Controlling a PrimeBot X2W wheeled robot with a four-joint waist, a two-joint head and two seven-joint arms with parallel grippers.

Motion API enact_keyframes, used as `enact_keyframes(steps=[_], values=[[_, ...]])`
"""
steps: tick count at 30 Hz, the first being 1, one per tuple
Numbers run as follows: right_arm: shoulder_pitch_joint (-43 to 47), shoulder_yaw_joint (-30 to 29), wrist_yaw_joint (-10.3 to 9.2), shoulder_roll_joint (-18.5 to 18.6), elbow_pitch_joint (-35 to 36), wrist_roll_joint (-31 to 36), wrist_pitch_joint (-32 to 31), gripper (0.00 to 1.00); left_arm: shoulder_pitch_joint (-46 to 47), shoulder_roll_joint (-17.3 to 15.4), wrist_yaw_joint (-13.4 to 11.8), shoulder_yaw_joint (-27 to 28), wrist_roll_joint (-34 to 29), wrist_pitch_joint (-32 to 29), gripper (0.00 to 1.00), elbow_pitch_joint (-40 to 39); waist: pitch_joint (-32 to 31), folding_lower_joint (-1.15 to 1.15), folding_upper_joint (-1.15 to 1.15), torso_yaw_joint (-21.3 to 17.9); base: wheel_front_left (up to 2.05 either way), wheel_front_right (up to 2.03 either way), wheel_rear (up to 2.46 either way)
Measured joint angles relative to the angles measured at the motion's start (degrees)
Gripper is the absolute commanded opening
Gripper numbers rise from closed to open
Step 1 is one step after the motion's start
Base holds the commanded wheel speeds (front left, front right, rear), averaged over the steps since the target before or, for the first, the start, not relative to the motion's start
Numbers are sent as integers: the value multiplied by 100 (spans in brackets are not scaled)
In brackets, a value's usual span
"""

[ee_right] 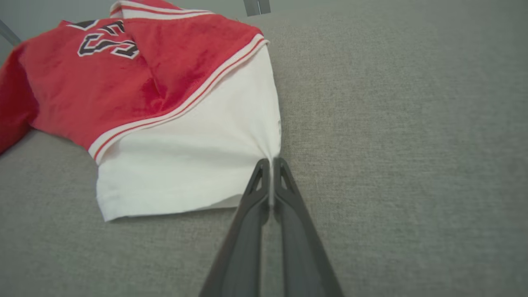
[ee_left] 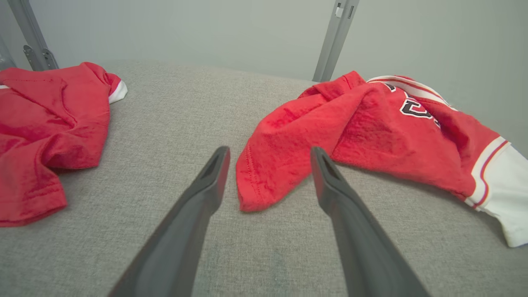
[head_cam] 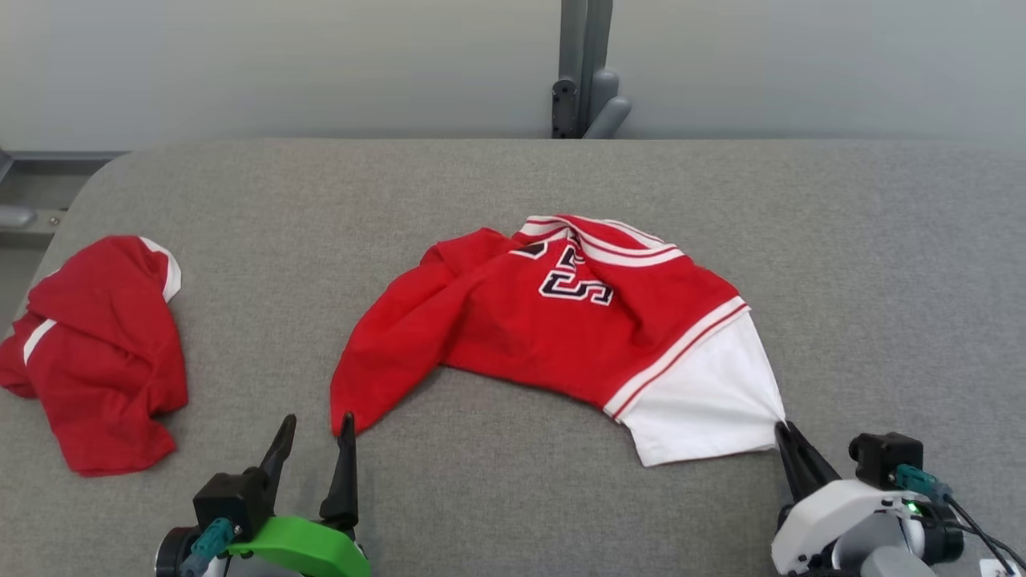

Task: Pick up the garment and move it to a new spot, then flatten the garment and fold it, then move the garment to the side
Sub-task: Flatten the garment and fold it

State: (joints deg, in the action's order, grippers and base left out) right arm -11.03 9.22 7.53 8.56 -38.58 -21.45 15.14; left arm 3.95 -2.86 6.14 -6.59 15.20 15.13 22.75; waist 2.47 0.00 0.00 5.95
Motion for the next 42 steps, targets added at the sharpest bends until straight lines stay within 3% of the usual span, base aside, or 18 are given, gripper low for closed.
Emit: enact_keyframes(steps=[9, 14, 15, 16, 22, 29, 42], values=[[487, -179, 0, 316, 325, -201, 0, 0, -121, 2, -1, -23, 79, 0, 100, 171, -394, 0, 0, -234, 0, 0, 0], [580, -252, 0, 291, 301, -127, 0, 0, -216, 2, -11, -21, 79, 0, 100, 324, -573, 0, 0, -285, 0, 0, 0], [594, -320, 0, 270, 332, -91, 0, 12, -235, 2, -19, -12, 73, 0, 100, 357, -600, 0, 0, -294, 0, 0, 0], [595, -380, 0, 260, 380, -22, -1, 100, -241, 2, -27, 0, 70, 0, 100, 377, -618, 0, 0, -304, 0, 0, 0], [609, -864, 0, -22, 1328, 498, -1, 100, -255, 1, -108, 114, -48, -1, 100, 336, -616, 0, 0, -379, 0, 0, 0], [837, -995, 0, -392, 2479, 1150, 0, 100, -347, 1, -211, 300, -381, -1, 100, -80, -543, 0, 0, -537, 0, 0, 0], [1061, -1026, 0, -554, 2747, 1523, -1, 100, -591, 3, -260, 405, -609, 0, 100, -527, -580, 0, 0, -752, 0, 0, 0]])
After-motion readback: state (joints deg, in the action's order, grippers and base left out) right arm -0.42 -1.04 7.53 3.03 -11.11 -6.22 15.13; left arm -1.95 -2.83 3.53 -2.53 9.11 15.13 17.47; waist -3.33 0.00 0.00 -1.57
